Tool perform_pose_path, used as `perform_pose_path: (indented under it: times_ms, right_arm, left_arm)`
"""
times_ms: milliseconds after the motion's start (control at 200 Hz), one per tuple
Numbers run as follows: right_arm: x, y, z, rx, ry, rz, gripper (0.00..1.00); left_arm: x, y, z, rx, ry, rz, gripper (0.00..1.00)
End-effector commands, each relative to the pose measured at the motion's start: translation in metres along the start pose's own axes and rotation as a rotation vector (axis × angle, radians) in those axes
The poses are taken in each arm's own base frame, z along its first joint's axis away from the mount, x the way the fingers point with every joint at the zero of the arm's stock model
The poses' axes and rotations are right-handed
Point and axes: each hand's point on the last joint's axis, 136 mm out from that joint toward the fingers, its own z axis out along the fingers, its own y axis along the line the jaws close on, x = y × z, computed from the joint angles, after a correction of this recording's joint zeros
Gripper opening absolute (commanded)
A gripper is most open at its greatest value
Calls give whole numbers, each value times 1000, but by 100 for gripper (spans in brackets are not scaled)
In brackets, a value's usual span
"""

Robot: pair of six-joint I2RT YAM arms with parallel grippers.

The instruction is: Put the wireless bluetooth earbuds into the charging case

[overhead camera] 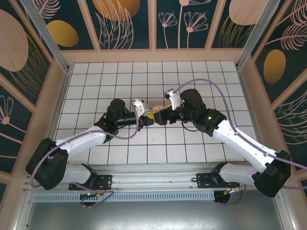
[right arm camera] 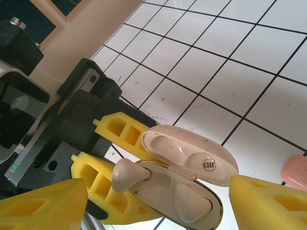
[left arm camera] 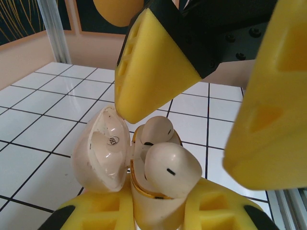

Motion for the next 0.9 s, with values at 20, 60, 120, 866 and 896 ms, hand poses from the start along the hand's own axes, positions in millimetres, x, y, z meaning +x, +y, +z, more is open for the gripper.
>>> perform_pose_path:
  times_ms: [20,60,120,866,896]
  right_arm:
    - [6,-16,2,88,40,8,77]
    - [7,-18,2,102,47,9,75]
    - [7,-22,1,121,52,11,73]
    - [-17,9,-46,28,-121,-11,73]
    - [-18,7,-47,37,-131,-7,74]
  left_arm:
    - [-30,-7,-4,30,-78,60,11]
    - [-30,-7,-4,31,-78,60,11]
    - [-30,-7,-4,31,-78,61,11]
    - [-25,0,-2,-3,-58,49,11]
    - [-25,0,-2,-3,-58,48,11]
